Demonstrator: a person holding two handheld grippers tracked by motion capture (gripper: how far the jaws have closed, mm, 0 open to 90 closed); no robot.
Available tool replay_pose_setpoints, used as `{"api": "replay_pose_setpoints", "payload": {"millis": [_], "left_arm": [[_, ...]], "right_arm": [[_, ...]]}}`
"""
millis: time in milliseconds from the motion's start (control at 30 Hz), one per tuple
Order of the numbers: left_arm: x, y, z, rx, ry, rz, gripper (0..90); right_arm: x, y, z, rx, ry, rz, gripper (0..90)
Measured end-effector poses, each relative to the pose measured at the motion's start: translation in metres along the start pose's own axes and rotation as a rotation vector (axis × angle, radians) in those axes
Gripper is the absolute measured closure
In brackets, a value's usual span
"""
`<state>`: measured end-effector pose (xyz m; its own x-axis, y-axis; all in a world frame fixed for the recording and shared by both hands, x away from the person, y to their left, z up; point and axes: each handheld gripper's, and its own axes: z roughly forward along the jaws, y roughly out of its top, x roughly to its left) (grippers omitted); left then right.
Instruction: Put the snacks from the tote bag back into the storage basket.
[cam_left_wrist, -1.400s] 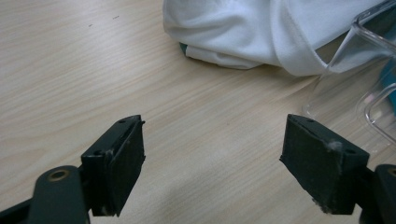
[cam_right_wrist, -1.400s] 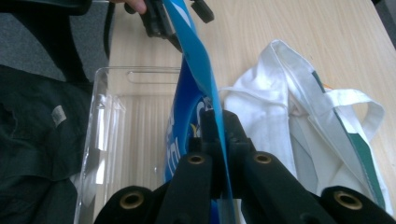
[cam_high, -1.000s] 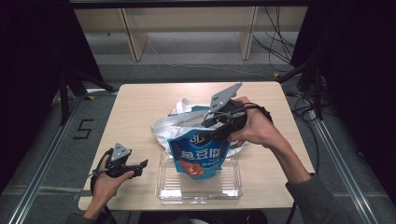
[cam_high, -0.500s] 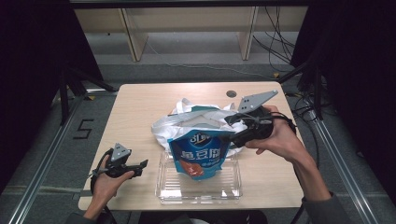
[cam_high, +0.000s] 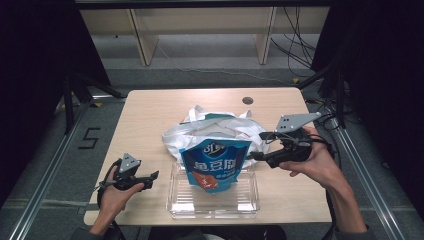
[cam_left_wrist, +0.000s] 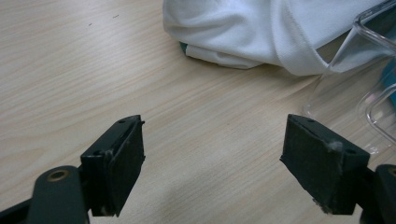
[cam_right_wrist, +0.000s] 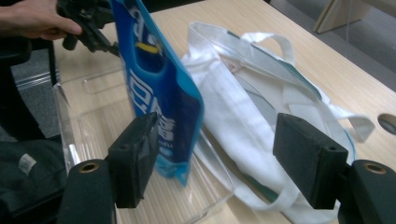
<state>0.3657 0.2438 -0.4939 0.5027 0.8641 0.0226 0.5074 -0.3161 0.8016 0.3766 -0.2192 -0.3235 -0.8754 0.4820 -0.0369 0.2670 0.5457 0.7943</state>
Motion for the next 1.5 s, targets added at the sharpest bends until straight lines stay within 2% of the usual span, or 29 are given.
{"api": "replay_pose_setpoints", "payload": {"millis": [33,67,100,133,200,233,267,300,333,400,467,500,533,600,733,767,833,933,1033,1067,1100,1133,1200,1233,1300,1333,1367,1433,1500], "left_arm": [[0.000,0.000,0.001,-0.013,-0.001,-0.010,20.4],[-0.001,0.000,0.001,-0.014,-0.004,-0.019,20.4],[0.001,0.000,-0.001,0.010,-0.001,0.017,20.4],[0.000,0.000,0.000,0.006,-0.003,0.007,20.4],[0.001,0.000,-0.001,0.016,0.005,0.023,20.3],[0.000,0.000,0.000,-0.003,-0.001,-0.005,20.3],[0.001,0.001,-0.001,0.009,0.005,0.018,20.2],[0.001,0.001,-0.001,0.007,0.002,0.014,20.1],[-0.001,0.001,0.000,-0.010,-0.004,-0.011,19.9],[0.000,0.003,-0.001,0.012,-0.002,0.020,19.9],[-0.001,0.002,0.002,0.003,-0.005,0.009,19.9],[0.000,0.002,0.002,0.012,-0.004,0.020,19.9],[-0.001,0.002,0.002,0.005,-0.002,0.003,19.9],[-0.001,0.002,0.001,0.000,-0.005,0.001,19.9],[-0.001,0.003,0.001,-0.004,-0.004,0.007,19.9],[-0.001,0.002,0.002,-0.003,-0.006,-0.004,19.9],[-0.001,0.003,0.002,-0.001,-0.007,0.001,19.9],[0.000,0.004,0.000,0.010,-0.007,0.027,19.9],[-0.001,0.003,0.001,0.009,-0.012,0.011,19.9],[0.000,0.003,0.001,0.012,-0.007,0.030,19.9],[0.000,0.003,0.001,0.012,-0.005,0.024,19.9],[0.000,0.003,0.001,0.009,-0.005,0.025,19.9],[-0.002,0.003,0.001,-0.008,-0.005,-0.002,19.9],[-0.002,0.002,0.001,-0.008,-0.003,-0.007,19.9],[-0.002,0.002,0.001,-0.017,0.000,-0.010,19.9],[-0.001,0.002,0.000,0.008,0.000,0.006,19.9],[-0.001,0.003,0.002,-0.002,-0.007,0.000,19.9],[0.000,0.004,0.000,0.010,-0.007,0.036,19.9],[-0.001,0.003,0.000,0.005,-0.006,0.030,19.9]], "right_arm": [[0.001,-0.003,-0.001,0.010,-0.009,0.026,32.5],[-0.002,-0.008,0.000,0.008,-0.014,0.014,32.4],[-0.003,-0.010,0.000,0.013,-0.009,0.022,32.4],[-0.004,-0.014,0.003,-0.002,-0.018,0.028,32.2],[-0.007,-0.021,0.004,-0.004,-0.017,0.041,32.1],[-0.009,-0.025,0.005,0.007,-0.009,0.058,32.1],[-0.010,-0.030,0.007,0.022,-0.018,0.075,32.1],[-0.012,-0.033,0.007,0.023,-0.033,0.072,32.0],[-0.013,-0.037,0.008,0.028,-0.035,0.079,32.0],[-0.017,-0.043,0.008,0.036,-0.037,0.090,31.9],[-0.023,-0.048,0.009,0.040,-0.054,0.091,31.6],[-0.025,-0.051,0.010,0.025,-0.072,0.106,31.6],[-0.028,-0.053,0.009,0.040,-0.069,0.122,31.5],[-0.032,-0.060,0.011,0.034,-0.096,0.142,31.1],[-0.039,-0.072,0.013,0.050,-0.109,0.151,30.8],[-0.041,-0.075,0.014,0.053,-0.109,0.152,30.7],[-0.042,-0.080,0.014,0.066,-0.110,0.185,30.6],[-0.045,-0.087,0.020,0.063,-0.127,0.188,30.4],[-0.048,-0.092,0.023,0.101,-0.133,0.203,29.0],[-0.050,-0.094,0.024,0.097,-0.128,0.194,29.1],[-0.050,-0.095,0.024,0.108,-0.133,0.203,29.0],[-0.051,-0.098,0.026,0.084,-0.147,0.196,28.7],[-0.051,-0.100,0.027,0.104,-0.137,0.220,28.4],[-0.054,-0.102,0.027,0.095,-0.148,0.198,28.3],[-0.055,-0.104,0.029,0.090,-0.147,0.214,27.8],[-0.056,-0.105,0.027,0.106,-0.137,0.207,27.9],[-0.054,-0.105,0.026,0.104,-0.144,0.225,27.8],[-0.054,-0.108,0.025,0.094,-0.162,0.210,27.7],[-0.051,-0.111,0.024,0.093,-0.160,0.227,27.3]]}}
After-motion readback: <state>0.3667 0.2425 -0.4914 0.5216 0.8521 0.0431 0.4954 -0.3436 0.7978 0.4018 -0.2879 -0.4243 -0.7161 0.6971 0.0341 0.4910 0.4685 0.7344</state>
